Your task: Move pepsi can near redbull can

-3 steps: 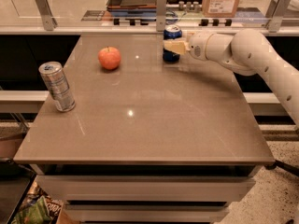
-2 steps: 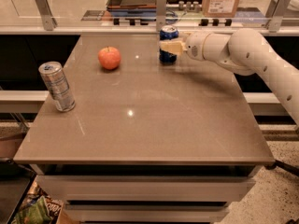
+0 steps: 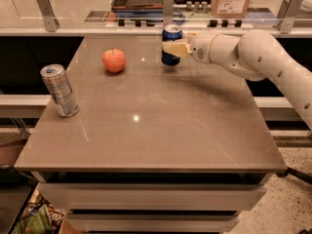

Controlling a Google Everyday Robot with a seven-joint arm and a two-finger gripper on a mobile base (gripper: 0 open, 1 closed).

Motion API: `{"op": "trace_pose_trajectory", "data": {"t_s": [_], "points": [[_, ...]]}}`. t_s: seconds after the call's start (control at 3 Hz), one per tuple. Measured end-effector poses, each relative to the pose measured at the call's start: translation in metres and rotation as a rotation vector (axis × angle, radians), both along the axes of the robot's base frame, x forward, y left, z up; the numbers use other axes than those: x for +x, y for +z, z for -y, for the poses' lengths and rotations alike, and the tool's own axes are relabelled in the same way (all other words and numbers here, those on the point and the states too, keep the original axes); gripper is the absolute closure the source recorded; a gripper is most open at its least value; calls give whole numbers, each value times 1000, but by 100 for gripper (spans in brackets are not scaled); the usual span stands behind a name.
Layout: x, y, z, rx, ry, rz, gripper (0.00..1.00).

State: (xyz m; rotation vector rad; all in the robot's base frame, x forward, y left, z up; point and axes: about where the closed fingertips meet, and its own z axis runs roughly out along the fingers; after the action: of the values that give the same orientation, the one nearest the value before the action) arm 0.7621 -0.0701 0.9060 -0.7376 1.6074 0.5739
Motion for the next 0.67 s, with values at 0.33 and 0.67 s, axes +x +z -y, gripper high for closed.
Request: {"op": "trace_pose_trajectory", "data": {"t_s": [0.33,0.67], "points": [[-22,7,-17,-3,34,19,100],[-49,10,-44,-18,82,12,100]]}}
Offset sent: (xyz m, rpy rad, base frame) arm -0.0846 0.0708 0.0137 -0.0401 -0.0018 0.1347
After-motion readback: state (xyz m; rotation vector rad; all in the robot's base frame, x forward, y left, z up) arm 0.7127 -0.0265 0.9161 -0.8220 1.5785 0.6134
